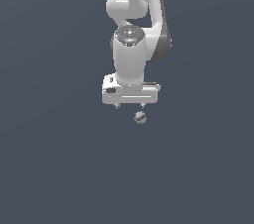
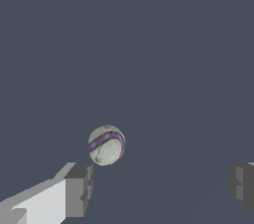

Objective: Pick up the object and move it to a goal position.

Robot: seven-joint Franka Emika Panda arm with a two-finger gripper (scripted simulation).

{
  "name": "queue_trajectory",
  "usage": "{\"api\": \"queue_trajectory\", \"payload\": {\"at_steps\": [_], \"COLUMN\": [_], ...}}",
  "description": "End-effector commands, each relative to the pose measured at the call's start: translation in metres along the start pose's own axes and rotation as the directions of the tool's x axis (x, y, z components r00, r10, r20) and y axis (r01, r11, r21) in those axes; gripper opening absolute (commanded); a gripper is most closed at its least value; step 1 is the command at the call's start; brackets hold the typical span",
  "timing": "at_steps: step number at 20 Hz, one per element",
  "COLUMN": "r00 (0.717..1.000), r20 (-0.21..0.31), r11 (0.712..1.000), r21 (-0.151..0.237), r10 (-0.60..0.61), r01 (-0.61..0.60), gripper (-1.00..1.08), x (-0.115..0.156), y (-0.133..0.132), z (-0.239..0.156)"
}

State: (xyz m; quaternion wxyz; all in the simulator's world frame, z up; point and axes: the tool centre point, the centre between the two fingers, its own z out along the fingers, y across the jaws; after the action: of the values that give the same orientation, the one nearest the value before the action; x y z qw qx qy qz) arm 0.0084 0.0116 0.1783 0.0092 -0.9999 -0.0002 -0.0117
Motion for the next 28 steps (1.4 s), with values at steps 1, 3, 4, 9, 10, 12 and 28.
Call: {"api": "queue_trajectory", "payload": {"at_steps": [1, 3, 4, 9, 10, 12, 28], "r00": [1.000, 1.000, 1.000, 0.999, 0.999, 0.999, 0.979], "r20": [0.000, 0.000, 0.000, -0.003, -0.003, -0.003, 0.016], "r11": [1.000, 1.000, 1.000, 0.999, 0.999, 0.998, 0.979], "r21": [0.000, 0.002, 0.004, 0.027, 0.030, 0.034, -0.002], "r10": [0.000, 0.002, 0.005, 0.033, 0.038, 0.045, -0.204], "r01": [0.000, -0.002, -0.005, -0.033, -0.038, -0.045, 0.204], "gripper": [1.00, 1.00, 1.00, 1.00, 1.00, 1.00, 1.00], "x": [0.000, 0.000, 0.000, 0.001, 0.002, 0.002, -0.018], "y": [0.000, 0.000, 0.000, 0.000, 0.001, 0.001, -0.034], "z": [0.000, 0.000, 0.001, 0.005, 0.006, 0.006, 0.063]}}
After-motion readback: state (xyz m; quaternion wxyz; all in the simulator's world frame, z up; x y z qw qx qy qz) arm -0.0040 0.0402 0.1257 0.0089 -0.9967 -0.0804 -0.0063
